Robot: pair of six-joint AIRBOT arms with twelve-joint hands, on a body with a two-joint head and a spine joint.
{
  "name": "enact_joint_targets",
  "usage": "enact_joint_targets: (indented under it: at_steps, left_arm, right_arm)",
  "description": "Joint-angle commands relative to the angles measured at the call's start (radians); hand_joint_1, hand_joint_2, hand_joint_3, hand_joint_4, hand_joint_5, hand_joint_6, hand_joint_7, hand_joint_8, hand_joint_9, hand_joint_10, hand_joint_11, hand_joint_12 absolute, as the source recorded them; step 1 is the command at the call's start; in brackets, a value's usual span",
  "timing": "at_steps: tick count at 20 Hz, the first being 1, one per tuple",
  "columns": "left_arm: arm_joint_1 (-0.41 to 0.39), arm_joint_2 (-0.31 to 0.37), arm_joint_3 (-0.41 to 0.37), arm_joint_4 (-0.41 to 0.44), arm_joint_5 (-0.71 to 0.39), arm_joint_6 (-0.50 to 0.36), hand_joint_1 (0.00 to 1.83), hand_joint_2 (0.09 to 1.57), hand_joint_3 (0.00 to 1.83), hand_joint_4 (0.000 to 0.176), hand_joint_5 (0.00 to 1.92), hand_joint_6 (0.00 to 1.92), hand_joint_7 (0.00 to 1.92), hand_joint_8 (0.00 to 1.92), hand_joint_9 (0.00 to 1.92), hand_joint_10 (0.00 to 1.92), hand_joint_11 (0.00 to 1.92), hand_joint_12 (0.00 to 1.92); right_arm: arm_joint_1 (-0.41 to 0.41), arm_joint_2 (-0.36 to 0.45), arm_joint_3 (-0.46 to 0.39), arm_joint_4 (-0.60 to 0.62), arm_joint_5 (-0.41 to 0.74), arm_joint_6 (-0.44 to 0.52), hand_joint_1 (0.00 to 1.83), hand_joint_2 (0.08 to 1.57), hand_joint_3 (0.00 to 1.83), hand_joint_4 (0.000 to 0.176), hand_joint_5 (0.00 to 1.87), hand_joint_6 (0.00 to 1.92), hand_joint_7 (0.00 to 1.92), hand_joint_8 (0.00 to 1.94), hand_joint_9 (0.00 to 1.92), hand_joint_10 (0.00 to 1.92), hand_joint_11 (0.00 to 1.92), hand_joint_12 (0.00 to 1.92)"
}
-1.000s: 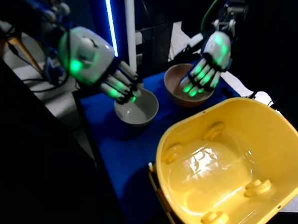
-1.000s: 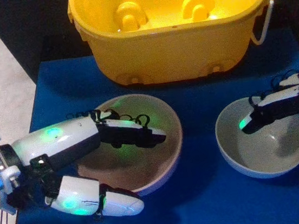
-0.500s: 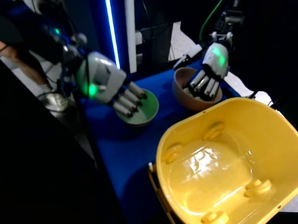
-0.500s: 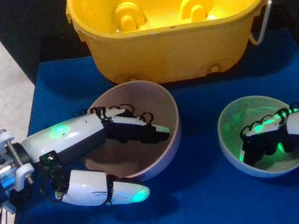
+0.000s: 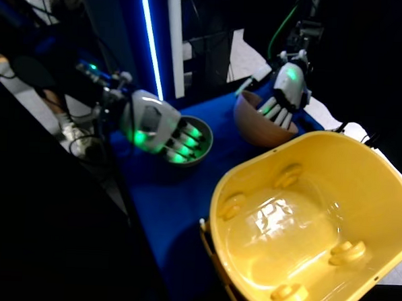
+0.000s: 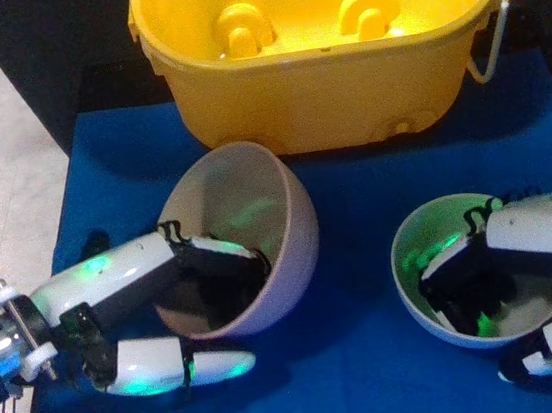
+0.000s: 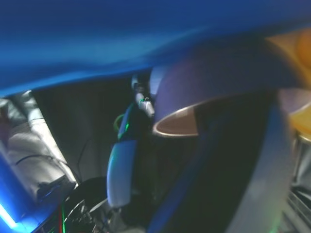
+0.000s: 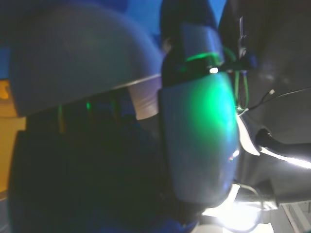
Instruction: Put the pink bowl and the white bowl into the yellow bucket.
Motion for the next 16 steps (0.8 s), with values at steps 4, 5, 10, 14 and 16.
enact_joint_targets:
  at_steps: [4, 5, 10, 14, 16]
  left_arm:
    - [0.015, 0.007, -0.013, -0.021, -0.040, -0.008, 1.24, 1.23, 0.00, 0.000, 0.81, 1.03, 0.77, 1.57, 0.70, 1.76, 0.56, 1.92]
    - [0.015, 0.013, -0.016, -0.022, -0.048, -0.008, 1.22, 1.23, 0.00, 0.000, 0.80, 1.04, 0.78, 1.59, 0.74, 1.75, 0.61, 1.90]
    - [0.015, 0.066, -0.043, -0.035, -0.113, -0.009, 1.20, 1.25, 0.00, 0.000, 0.76, 1.09, 0.74, 1.65, 0.66, 1.75, 0.52, 1.92]
    - [0.015, 0.134, -0.077, -0.052, -0.181, -0.011, 1.34, 1.24, 0.00, 0.000, 0.74, 1.02, 0.73, 1.54, 0.68, 1.67, 0.50, 1.78]
    - [0.015, 0.169, -0.093, -0.062, -0.220, -0.011, 1.33, 1.26, 0.00, 0.000, 0.72, 1.04, 0.72, 1.54, 0.66, 1.76, 0.53, 1.84]
  right_arm:
    - [-0.007, 0.032, -0.028, 0.018, 0.060, 0.006, 1.47, 1.25, 0.00, 0.000, 0.67, 1.50, 0.66, 1.40, 0.65, 1.41, 0.49, 1.78]
    - [-0.006, 0.043, -0.035, 0.021, 0.072, 0.006, 1.47, 1.25, 0.00, 0.000, 0.65, 1.52, 0.67, 1.37, 0.66, 1.38, 0.50, 1.79]
    - [0.022, 0.107, -0.072, 0.027, 0.122, 0.006, 1.48, 1.22, 0.00, 0.000, 0.67, 1.47, 0.72, 1.29, 0.73, 1.30, 0.56, 1.75]
    - [0.048, 0.172, -0.100, 0.033, 0.190, 0.006, 1.48, 1.21, 0.00, 0.000, 0.70, 1.43, 0.72, 1.25, 0.73, 1.34, 0.60, 1.71]
    - [0.076, 0.198, -0.113, 0.035, 0.195, 0.006, 1.48, 1.21, 0.00, 0.000, 0.69, 1.41, 0.71, 1.24, 0.75, 1.34, 0.63, 1.69]
